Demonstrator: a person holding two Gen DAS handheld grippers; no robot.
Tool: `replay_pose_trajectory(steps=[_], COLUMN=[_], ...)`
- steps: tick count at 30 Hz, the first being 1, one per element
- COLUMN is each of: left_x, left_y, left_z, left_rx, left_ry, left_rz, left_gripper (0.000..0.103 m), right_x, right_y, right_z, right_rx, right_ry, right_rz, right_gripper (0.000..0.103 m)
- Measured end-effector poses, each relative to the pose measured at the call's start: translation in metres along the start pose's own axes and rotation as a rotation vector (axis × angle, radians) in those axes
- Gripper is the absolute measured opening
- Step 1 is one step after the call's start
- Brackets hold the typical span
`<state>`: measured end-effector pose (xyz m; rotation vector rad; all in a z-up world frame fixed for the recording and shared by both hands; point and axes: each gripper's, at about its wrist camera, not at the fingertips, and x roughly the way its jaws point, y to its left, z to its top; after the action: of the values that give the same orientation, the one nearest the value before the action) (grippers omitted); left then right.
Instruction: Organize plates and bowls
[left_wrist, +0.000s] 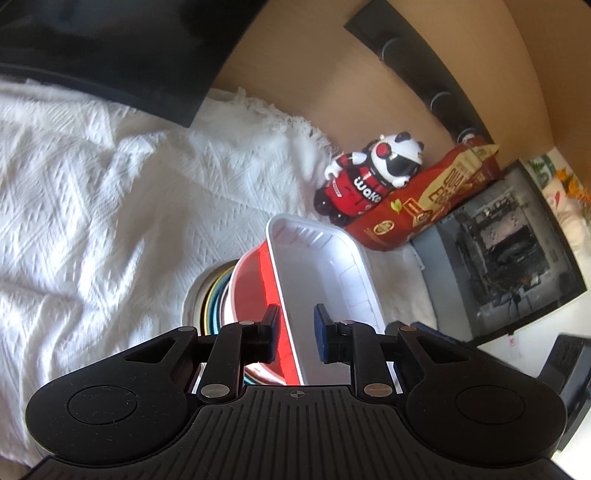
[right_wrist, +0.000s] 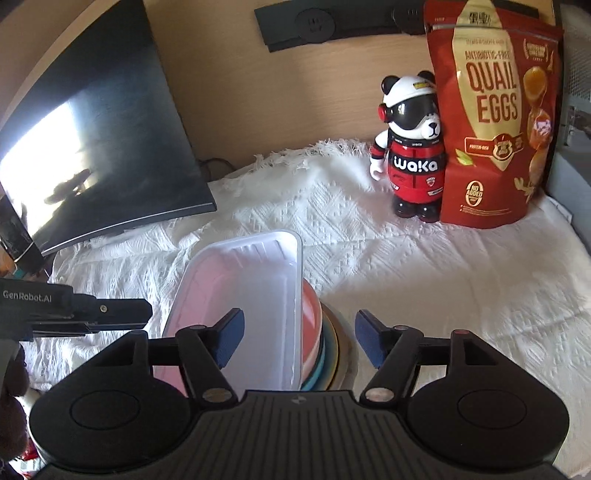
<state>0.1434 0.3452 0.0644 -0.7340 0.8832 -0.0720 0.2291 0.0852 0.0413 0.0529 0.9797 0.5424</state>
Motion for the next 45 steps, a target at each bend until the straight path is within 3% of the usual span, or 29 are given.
replay_pose_trajectory(steps=[5,10,16,22,27,45], left_x=[-0.030,-0.054,-0.056,-0.061,-0.057,-0.053], left_y=[-0.018,-0.063,-0.110,-0.138,-0.149,-0.149], left_z=[-0.028,-0.092,-0.193,-0.255,-0.278,-0.289], left_rx=[0.016,0.105,0.260,0.283,0.313,0.292], left_ry=[-0.135,-0.279,-0.343,-0.368,-0.352,-0.299], left_rz=[0.033,0.133,0.304,0.387,0.446,0.447], left_gripper=[0.022,0.018,0.015,0.015,0.015,0.015], right_x=[-0.031,-0.072,-0.112,-0.144,-0.157,-0.157], right_y=[-0.005,-0.016,-0.029,-0.029,-0.032,-0.034], right_z=[-0.015,-0.051,-0.112,-0.156,-0.172,-0.182], right_rx=[-0.015,-0.055,-0.099,-0.157,-0.169,-0.185], right_ry=[-0.063,-0.154,-0.182,-0.177,-0.157,-0.112], right_rz=[0.013,0.021,-0.007,-0.041,-0.046,-0.036], right_gripper=[0.068,0.077,0.088,0.095,0.095,0.095])
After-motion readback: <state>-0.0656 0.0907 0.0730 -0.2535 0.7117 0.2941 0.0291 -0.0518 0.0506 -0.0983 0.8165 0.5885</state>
